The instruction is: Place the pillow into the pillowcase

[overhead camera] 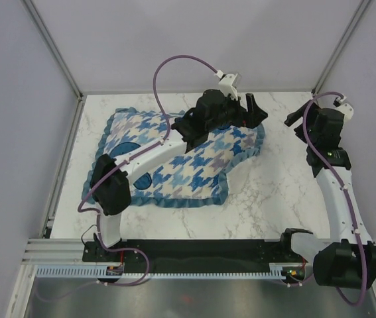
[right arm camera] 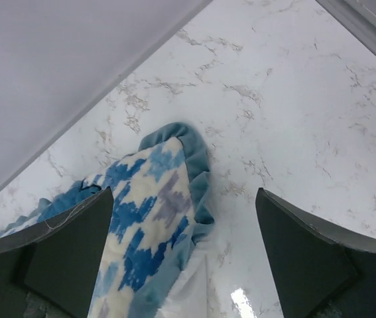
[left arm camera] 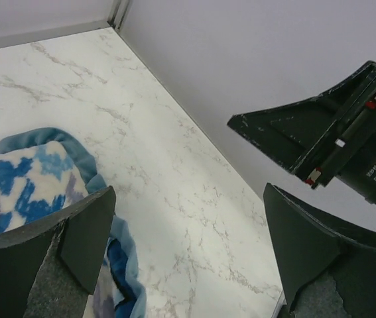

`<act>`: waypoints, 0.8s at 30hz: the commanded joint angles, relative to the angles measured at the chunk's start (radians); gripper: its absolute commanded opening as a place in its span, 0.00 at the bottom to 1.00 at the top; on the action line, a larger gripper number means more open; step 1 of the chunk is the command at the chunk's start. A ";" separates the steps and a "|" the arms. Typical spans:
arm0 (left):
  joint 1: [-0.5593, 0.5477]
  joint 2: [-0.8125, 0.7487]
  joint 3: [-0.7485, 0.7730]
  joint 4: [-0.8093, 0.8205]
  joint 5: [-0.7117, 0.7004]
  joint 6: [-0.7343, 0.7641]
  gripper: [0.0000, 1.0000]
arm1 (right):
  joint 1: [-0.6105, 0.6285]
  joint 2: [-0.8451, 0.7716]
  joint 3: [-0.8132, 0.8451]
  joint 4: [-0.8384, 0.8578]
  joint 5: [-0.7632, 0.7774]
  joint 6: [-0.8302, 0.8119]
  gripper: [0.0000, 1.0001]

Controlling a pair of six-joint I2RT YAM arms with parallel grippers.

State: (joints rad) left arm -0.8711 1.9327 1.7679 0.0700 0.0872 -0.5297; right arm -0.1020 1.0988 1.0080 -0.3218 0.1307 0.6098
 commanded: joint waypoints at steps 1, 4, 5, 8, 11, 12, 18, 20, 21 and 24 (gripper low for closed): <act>0.006 -0.185 0.064 -0.115 0.010 0.074 1.00 | 0.005 0.009 0.037 0.018 -0.088 -0.010 0.96; 0.006 -0.271 -0.022 -0.234 -0.058 0.089 1.00 | 0.005 0.016 0.012 0.064 -0.207 -0.010 0.95; 0.006 -0.344 -0.068 -0.248 -0.076 0.088 1.00 | 0.007 0.012 0.000 0.076 -0.227 -0.004 0.95; 0.009 -0.498 -0.267 -0.278 -0.221 0.083 1.00 | 0.033 -0.005 -0.039 0.118 -0.281 -0.016 0.92; 0.050 -0.642 -0.421 -0.367 -0.293 0.045 1.00 | 0.097 0.009 -0.040 0.107 -0.307 -0.050 0.90; 0.102 -0.675 -0.488 -0.390 -0.285 0.019 1.00 | 0.131 0.015 -0.037 0.095 -0.304 -0.062 0.89; 0.290 -0.999 -0.711 -0.527 -0.271 0.017 1.00 | 0.188 -0.008 -0.071 0.089 -0.232 -0.094 0.91; 0.290 -1.083 -0.739 -0.568 -0.354 0.034 1.00 | 0.189 -0.040 -0.080 0.093 -0.217 -0.131 0.92; 0.290 -1.128 -0.755 -0.613 -0.380 0.043 1.00 | 0.189 -0.087 -0.100 0.111 -0.218 -0.152 0.93; 0.290 -1.271 -0.780 -0.668 -0.457 0.051 1.00 | 0.189 -0.202 -0.147 0.119 -0.160 -0.189 0.93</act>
State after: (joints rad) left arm -0.5812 0.7753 0.9947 -0.5354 -0.2447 -0.5049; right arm 0.0879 1.0245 0.8871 -0.2550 -0.0921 0.4900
